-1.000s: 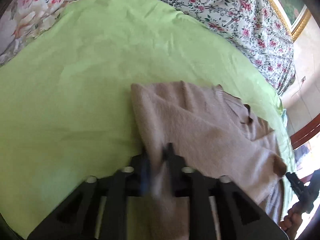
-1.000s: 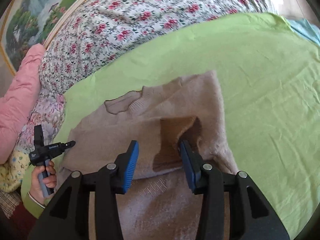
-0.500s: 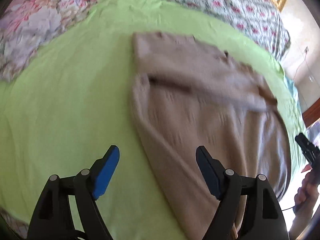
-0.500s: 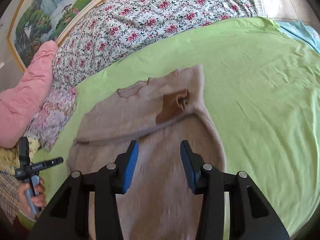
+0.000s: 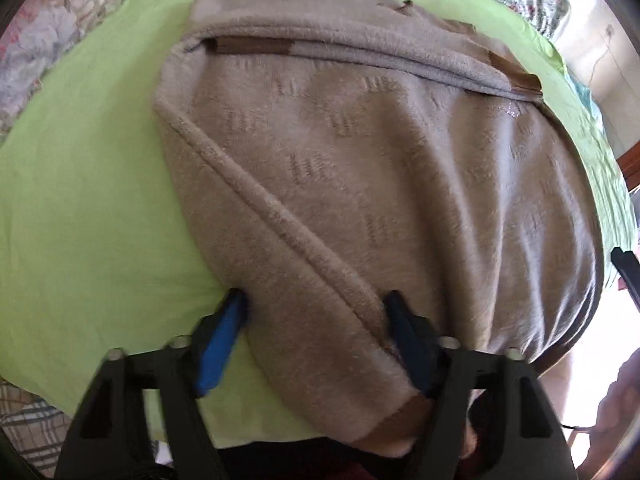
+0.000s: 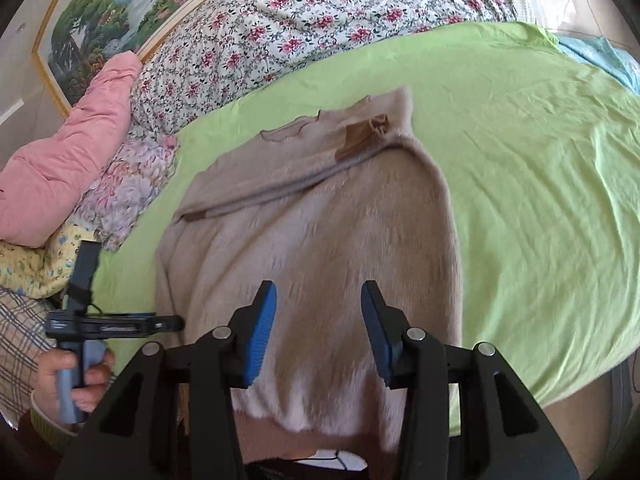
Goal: Fold small clothes
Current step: 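Grasp the brown ribbed hem with the left gripper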
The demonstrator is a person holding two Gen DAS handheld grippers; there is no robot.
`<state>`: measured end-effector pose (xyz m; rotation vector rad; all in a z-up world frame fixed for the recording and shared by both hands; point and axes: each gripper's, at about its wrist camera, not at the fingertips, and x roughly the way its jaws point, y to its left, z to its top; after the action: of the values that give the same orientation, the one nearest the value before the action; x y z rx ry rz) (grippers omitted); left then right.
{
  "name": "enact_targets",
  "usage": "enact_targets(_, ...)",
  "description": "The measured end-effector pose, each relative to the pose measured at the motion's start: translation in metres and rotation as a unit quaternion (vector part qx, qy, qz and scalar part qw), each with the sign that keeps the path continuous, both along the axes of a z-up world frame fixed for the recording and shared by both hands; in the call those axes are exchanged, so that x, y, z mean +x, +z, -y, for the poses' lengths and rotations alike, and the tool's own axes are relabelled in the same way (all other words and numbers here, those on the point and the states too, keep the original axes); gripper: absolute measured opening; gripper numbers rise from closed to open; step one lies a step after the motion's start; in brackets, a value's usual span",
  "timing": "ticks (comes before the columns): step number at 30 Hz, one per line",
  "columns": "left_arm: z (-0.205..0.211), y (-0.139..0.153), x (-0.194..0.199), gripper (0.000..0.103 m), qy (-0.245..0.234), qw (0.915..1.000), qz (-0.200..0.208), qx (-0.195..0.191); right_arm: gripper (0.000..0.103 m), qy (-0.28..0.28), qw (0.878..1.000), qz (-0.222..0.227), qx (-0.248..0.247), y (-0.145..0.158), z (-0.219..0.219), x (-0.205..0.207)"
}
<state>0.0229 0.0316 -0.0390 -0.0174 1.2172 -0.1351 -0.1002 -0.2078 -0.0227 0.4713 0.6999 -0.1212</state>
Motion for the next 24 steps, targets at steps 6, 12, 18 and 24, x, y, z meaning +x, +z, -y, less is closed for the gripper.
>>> enact_targets(6,-0.057,0.004,-0.048,0.027,-0.008,0.9960,0.018,-0.087,0.048,-0.008,1.000,0.001,-0.001,-0.005,0.005,-0.030)
enact_targets(12,-0.087,-0.011,-0.084,0.066,-0.003,0.9846,0.006,-0.175,0.050,-0.007,1.000,-0.023,0.004,-0.026,0.011,-0.050)
enact_targets(18,-0.070,-0.023,-0.081,0.085,0.006,0.9774,-0.015,-0.211,0.050,0.002,0.998,-0.057,0.008,-0.043,0.017,-0.060)
enact_targets(24,-0.040,-0.028,-0.073,0.060,-0.003,0.9932,0.005,-0.117,0.050,0.004,0.996,-0.082,0.018,-0.060,0.020,-0.059)
